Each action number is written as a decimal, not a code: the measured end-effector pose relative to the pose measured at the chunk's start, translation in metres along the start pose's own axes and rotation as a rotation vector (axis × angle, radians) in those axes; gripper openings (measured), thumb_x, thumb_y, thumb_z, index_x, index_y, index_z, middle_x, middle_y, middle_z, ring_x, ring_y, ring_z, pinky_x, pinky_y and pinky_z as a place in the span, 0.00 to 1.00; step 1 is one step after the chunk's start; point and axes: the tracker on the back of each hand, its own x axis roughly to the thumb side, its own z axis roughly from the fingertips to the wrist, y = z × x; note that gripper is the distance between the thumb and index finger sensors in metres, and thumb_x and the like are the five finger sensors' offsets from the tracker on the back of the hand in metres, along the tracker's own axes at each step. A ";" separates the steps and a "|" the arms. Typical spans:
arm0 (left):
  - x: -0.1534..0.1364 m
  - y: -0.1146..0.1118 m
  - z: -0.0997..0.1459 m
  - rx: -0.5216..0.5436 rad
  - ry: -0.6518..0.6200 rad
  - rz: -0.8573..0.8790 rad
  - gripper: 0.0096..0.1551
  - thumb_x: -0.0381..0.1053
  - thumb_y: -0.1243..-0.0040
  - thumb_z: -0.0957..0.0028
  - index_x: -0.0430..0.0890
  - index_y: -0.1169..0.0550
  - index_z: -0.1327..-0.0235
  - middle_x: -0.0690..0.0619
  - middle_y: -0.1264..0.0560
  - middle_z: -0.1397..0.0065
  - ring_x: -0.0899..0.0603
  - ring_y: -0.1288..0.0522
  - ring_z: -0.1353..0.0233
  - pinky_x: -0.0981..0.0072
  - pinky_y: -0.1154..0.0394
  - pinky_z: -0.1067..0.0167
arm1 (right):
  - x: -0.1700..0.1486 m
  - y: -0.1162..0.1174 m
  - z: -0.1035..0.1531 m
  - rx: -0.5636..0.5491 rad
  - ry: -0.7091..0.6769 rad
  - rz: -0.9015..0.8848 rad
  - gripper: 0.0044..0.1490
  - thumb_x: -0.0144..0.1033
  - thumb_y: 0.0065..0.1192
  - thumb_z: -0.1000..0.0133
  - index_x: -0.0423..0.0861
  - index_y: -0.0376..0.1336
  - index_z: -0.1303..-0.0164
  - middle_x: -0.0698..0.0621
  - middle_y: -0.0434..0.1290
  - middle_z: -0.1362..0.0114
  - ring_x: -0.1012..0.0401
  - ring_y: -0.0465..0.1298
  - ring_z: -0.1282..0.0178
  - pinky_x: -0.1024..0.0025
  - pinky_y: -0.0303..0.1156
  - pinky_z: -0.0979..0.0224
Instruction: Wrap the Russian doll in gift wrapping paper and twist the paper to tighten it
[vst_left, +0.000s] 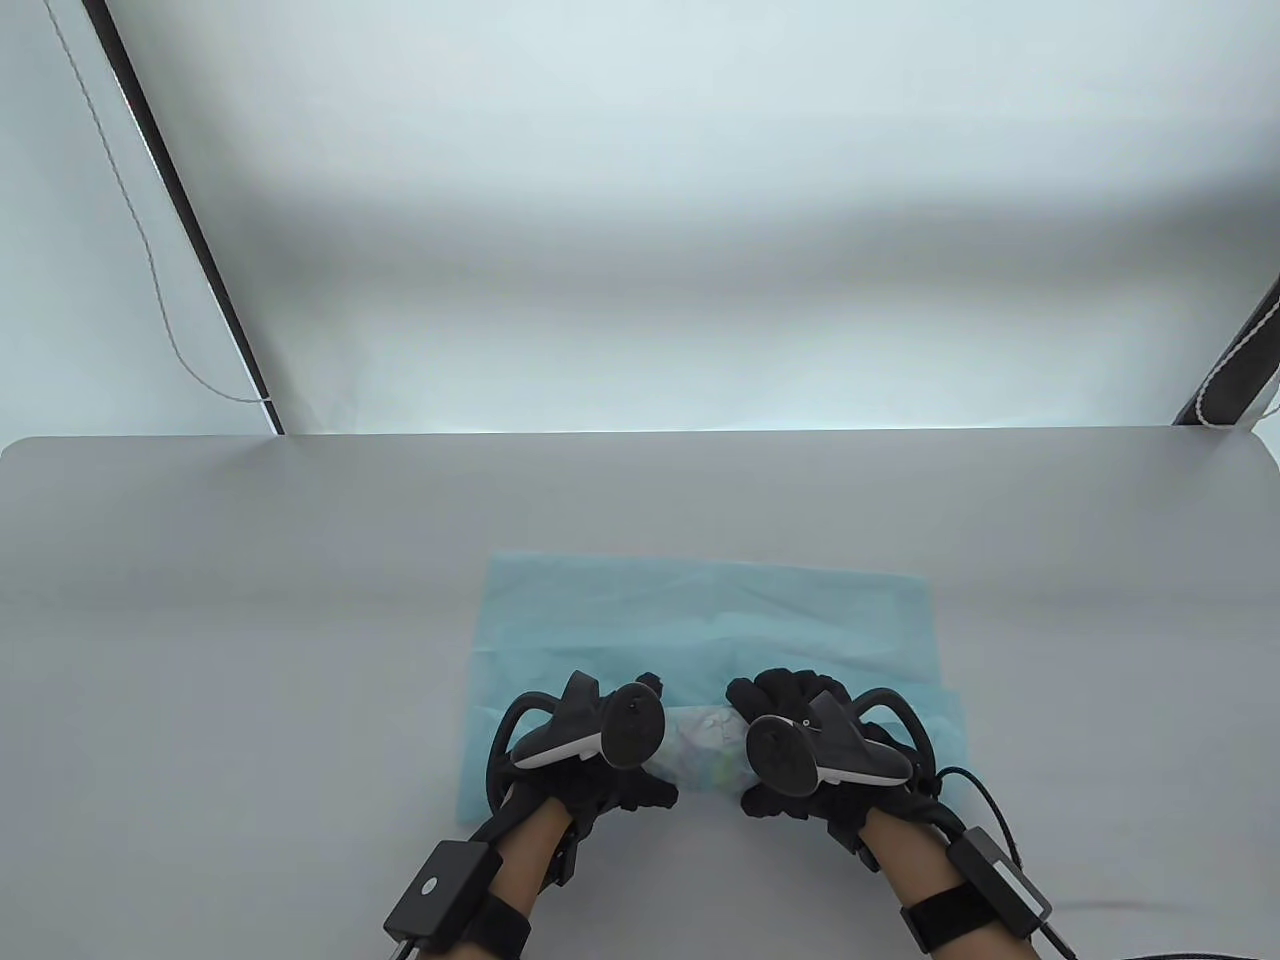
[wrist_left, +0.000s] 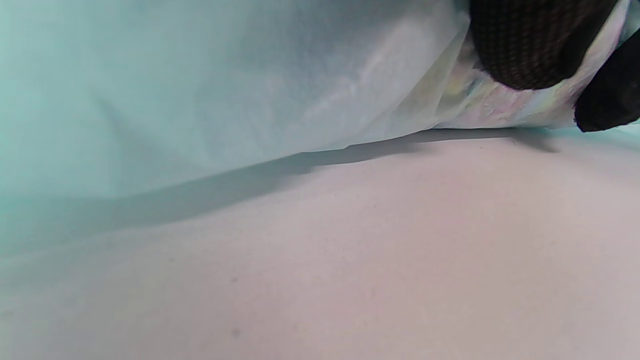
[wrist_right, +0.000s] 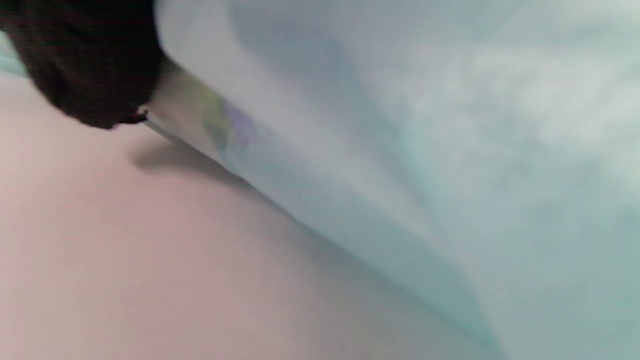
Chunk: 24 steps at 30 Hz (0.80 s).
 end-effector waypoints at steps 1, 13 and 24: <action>0.001 -0.001 0.000 -0.003 0.002 -0.014 0.69 0.71 0.32 0.54 0.44 0.59 0.21 0.44 0.36 0.15 0.37 0.28 0.22 0.32 0.37 0.28 | -0.001 0.000 0.000 -0.010 -0.002 0.000 0.74 0.68 0.74 0.51 0.42 0.42 0.07 0.37 0.57 0.13 0.40 0.61 0.16 0.35 0.58 0.15; 0.014 -0.006 -0.002 0.059 0.041 -0.166 0.68 0.64 0.31 0.50 0.48 0.68 0.26 0.42 0.55 0.12 0.33 0.43 0.16 0.27 0.48 0.25 | -0.007 -0.004 -0.001 0.019 0.036 -0.084 0.72 0.68 0.72 0.50 0.41 0.44 0.07 0.36 0.61 0.14 0.41 0.65 0.17 0.36 0.60 0.16; -0.001 0.003 0.001 0.072 0.002 -0.052 0.67 0.70 0.31 0.55 0.40 0.55 0.21 0.43 0.35 0.17 0.38 0.23 0.28 0.35 0.33 0.30 | -0.006 -0.005 0.003 0.022 0.024 -0.032 0.71 0.65 0.73 0.49 0.43 0.42 0.06 0.35 0.56 0.08 0.38 0.58 0.11 0.35 0.58 0.15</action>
